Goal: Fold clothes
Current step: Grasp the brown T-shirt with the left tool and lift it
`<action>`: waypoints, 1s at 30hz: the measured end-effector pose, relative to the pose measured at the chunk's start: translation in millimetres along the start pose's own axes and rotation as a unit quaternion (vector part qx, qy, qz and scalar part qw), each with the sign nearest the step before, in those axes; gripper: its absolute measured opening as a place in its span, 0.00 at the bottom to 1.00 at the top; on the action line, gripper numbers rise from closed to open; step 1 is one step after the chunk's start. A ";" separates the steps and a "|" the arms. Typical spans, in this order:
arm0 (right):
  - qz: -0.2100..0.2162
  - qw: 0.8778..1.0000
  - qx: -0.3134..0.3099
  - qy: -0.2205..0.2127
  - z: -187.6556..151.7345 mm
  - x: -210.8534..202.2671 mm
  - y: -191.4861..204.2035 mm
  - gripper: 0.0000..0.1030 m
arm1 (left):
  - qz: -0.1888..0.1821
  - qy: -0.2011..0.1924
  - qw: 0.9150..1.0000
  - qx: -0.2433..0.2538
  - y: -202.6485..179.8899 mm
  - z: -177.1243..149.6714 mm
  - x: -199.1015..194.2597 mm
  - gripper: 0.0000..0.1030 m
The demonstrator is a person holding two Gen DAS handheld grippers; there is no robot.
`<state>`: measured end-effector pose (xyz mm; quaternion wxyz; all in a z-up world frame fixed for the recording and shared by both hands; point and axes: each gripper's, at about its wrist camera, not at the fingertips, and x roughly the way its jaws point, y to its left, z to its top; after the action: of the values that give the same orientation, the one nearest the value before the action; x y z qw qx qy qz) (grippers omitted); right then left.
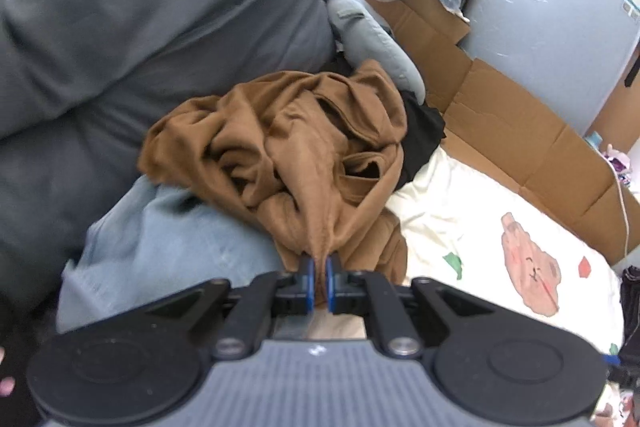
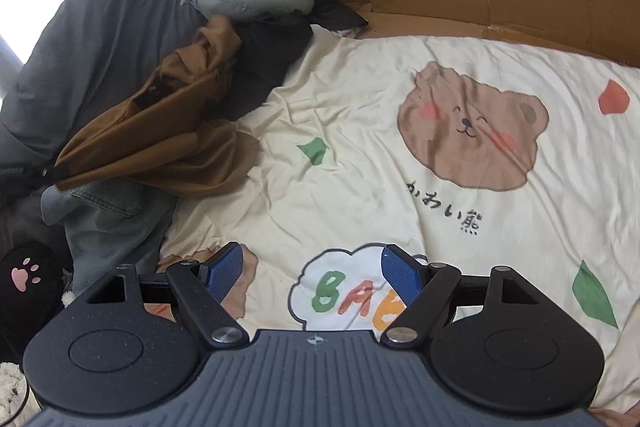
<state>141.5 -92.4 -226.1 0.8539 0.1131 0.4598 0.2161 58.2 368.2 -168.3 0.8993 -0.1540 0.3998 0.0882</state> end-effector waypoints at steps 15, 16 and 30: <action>0.015 0.998 -0.060 -0.004 12.8 3.4 38.7 0.79 | 0.043 -0.033 0.998 -0.042 57.6 -20.9 -94.1 0.05; 0.016 0.998 -0.062 -0.004 13.2 4.0 41.2 0.78 | 0.047 -0.036 0.997 -0.044 60.4 -20.3 -99.2 0.05; 0.052 0.993 -0.106 -0.006 16.9 14.2 84.3 0.76 | 0.073 -0.060 0.994 -0.051 84.5 -18.8 -169.1 0.05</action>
<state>140.2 -11.3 -194.2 0.8515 0.0468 0.4226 0.3067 -91.1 434.8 -71.5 0.9035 -0.1648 0.3506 0.1832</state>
